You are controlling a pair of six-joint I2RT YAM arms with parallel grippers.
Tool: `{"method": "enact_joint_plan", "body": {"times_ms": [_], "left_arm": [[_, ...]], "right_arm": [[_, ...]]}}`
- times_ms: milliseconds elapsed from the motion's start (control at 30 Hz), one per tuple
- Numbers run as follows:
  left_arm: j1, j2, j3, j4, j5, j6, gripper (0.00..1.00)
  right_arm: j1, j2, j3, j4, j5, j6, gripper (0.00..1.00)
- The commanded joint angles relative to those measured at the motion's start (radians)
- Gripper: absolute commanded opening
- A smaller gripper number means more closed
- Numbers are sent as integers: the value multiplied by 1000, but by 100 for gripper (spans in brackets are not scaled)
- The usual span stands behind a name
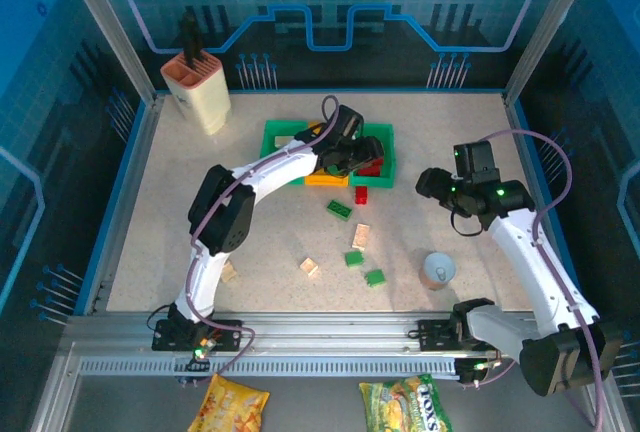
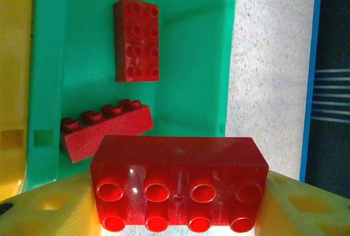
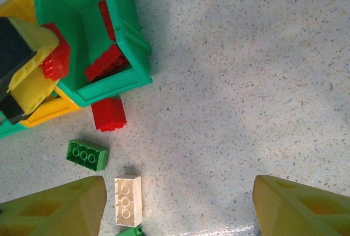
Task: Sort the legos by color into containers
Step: Place the lego in the container.
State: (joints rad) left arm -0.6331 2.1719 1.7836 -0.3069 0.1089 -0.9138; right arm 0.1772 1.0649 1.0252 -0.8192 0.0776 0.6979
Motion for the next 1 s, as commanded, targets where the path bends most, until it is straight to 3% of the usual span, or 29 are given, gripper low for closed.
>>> {"method": "enact_joint_plan", "body": {"times_ms": [0,333,967], "left_arm": [[-5,33,30,73,-49,-105,48],[-11,96,32,146,-84,-199,52],[-21,21,-21,157,-62,-166,67]], "right_arm": [[-15,-19,-13,-21,-11,-12,72],[-19,-34,-15,-40,-10,-21,72],[-24,-46,-18,-46,-17,-17,72]]}}
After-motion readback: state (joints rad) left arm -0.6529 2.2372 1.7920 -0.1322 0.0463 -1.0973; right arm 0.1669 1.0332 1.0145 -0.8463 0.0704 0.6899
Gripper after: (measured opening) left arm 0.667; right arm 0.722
